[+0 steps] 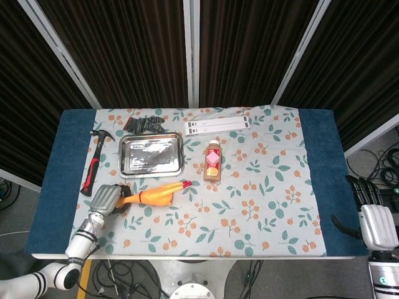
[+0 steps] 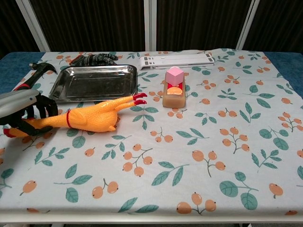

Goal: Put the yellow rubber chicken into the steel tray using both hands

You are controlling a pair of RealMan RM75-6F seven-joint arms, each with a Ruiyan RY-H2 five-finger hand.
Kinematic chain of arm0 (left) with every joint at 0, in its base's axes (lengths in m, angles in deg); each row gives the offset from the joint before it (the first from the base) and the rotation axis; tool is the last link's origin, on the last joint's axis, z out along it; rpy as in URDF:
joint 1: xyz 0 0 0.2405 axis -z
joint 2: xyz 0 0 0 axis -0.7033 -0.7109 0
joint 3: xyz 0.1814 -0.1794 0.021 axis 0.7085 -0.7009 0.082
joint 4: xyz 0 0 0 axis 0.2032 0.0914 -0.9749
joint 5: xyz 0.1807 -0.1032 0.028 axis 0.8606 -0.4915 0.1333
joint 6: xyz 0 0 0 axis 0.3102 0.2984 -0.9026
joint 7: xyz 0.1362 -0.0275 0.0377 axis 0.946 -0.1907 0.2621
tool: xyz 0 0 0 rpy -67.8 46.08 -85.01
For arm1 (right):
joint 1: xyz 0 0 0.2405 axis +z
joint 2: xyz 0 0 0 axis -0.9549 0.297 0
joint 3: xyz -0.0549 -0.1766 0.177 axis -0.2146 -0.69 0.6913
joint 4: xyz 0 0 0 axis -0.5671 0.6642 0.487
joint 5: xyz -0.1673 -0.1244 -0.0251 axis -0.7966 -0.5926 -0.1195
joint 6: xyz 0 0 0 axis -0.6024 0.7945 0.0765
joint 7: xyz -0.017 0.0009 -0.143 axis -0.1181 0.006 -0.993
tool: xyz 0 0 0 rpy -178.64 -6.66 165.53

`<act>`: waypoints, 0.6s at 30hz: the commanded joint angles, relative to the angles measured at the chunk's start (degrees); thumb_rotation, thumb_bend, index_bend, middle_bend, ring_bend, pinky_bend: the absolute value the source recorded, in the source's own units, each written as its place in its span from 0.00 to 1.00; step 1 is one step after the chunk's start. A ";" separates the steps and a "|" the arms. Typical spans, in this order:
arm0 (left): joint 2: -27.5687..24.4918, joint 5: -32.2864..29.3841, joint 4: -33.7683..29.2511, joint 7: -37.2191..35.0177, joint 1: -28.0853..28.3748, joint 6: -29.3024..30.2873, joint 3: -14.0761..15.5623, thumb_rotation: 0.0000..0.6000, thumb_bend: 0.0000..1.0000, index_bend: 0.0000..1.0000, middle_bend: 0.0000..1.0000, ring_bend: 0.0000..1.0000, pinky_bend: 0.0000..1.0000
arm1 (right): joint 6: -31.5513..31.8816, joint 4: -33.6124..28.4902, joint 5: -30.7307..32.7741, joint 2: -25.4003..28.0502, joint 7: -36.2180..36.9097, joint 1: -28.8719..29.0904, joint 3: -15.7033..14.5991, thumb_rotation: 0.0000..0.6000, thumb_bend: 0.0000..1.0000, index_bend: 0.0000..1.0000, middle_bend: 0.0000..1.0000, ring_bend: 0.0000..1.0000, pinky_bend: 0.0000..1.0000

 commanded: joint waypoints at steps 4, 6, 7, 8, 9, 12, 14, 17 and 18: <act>-2.08 8.52 3.54 -18.11 0.58 1.16 3.09 1.00 0.60 0.73 0.71 0.62 0.79 | 0.80 -1.20 -0.97 0.80 -0.70 -0.17 -0.11 1.00 0.16 0.00 0.08 0.00 0.02; -3.61 11.19 3.29 -22.84 0.77 2.36 4.06 1.00 0.62 0.73 0.72 0.63 0.80 | 1.08 -1.68 -1.49 1.15 -0.93 -0.15 -0.13 1.00 0.16 0.00 0.08 0.00 0.02; -4.32 12.35 3.11 -24.42 0.79 3.28 4.42 1.00 0.62 0.73 0.72 0.63 0.80 | 1.11 -1.96 -1.81 1.35 -0.96 -0.08 -0.15 1.00 0.16 0.00 0.08 0.00 0.02; -5.23 13.87 2.78 -25.84 0.78 4.78 4.81 1.00 0.62 0.73 0.72 0.63 0.80 | 1.01 -2.39 -2.28 1.65 -0.94 0.12 -0.19 1.00 0.16 0.00 0.08 0.00 0.02; -5.94 14.92 2.39 -26.67 0.83 5.82 5.05 1.00 0.63 0.73 0.73 0.64 0.80 | 0.81 -2.76 -2.64 1.93 -0.99 0.37 -0.17 1.00 0.16 0.00 0.08 0.00 0.02; -8.27 16.88 -0.12 -28.92 1.16 8.37 5.07 1.00 0.65 0.74 0.73 0.64 0.80 | -0.38 -4.48 -4.50 2.94 -2.42 1.87 0.05 1.00 0.16 0.00 0.08 0.00 0.02; -9.68 16.94 -2.69 -30.08 1.68 9.01 4.37 1.00 0.65 0.74 0.74 0.65 0.80 | -1.87 -6.33 -6.13 3.62 -4.14 3.54 0.37 1.00 0.16 0.00 0.08 0.00 0.02; -11.64 16.01 -7.36 -32.29 3.42 7.73 2.78 1.00 0.66 0.74 0.74 0.65 0.80 | -5.11 -10.08 -8.46 4.41 -6.63 6.83 1.22 1.00 0.14 0.00 0.09 0.00 0.02; -12.26 15.54 -8.91 -33.31 4.13 6.94 2.18 1.00 0.66 0.74 0.74 0.66 0.80 | -6.25 -11.30 -9.06 4.54 -7.45 7.97 1.58 1.00 0.13 0.00 0.09 0.00 0.02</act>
